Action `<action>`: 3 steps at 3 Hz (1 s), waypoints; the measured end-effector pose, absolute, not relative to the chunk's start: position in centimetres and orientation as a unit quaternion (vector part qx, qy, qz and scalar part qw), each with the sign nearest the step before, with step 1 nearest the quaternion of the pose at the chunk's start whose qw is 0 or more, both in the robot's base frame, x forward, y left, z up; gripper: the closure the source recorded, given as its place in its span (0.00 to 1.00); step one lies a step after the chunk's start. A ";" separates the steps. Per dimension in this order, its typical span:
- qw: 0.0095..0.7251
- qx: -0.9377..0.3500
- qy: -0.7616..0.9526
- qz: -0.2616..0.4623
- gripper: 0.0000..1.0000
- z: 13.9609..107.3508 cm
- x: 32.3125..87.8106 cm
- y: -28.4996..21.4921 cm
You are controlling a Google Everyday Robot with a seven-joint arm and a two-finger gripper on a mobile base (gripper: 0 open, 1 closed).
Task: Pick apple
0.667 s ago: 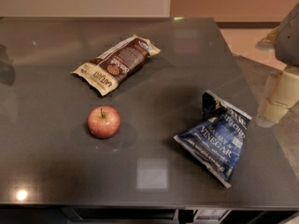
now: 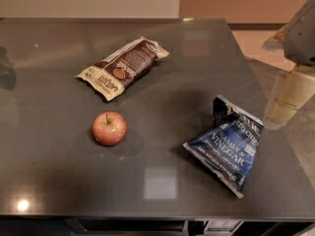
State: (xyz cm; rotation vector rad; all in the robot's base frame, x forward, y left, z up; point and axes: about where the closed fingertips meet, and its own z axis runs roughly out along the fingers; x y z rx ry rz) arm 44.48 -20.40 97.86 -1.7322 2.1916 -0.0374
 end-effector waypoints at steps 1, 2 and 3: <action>0.198 -0.625 0.754 0.027 0.00 98.0 45.8 -17.9; 0.221 -0.640 0.733 0.061 0.00 97.7 47.0 -14.5; 0.236 -0.655 0.713 0.083 0.00 97.0 47.8 -10.5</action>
Offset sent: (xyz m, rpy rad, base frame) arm 0.0372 0.0985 -0.0028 0.2562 0.0079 0.1960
